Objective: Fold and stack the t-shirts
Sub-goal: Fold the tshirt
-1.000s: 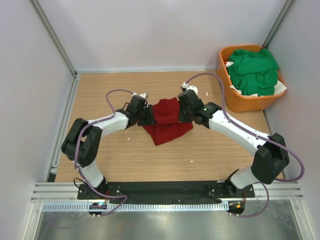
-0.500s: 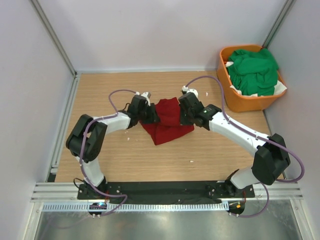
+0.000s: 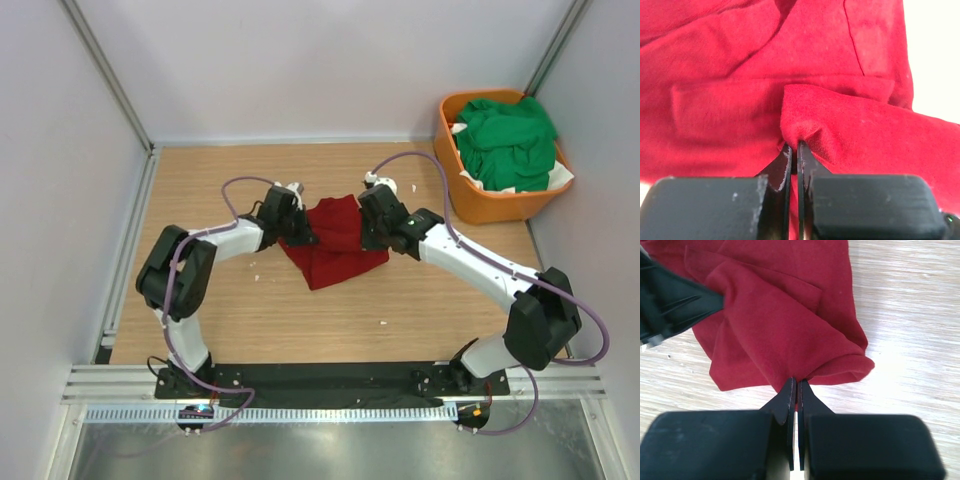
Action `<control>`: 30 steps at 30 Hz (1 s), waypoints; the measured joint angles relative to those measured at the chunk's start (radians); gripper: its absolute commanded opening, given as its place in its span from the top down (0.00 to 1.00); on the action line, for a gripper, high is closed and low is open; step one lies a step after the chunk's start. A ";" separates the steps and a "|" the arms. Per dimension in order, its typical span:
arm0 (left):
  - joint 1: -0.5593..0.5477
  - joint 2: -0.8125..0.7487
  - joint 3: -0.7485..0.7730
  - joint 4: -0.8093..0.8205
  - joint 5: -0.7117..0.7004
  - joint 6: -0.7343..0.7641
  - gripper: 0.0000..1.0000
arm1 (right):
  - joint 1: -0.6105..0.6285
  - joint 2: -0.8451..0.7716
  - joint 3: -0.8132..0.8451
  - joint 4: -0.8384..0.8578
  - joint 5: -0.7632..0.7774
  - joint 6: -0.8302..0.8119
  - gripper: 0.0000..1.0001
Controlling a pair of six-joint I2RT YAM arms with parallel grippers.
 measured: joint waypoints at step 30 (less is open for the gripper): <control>-0.158 -0.615 0.114 -0.801 -0.362 -0.144 1.00 | 0.043 -0.140 0.015 -0.014 -0.123 0.048 0.99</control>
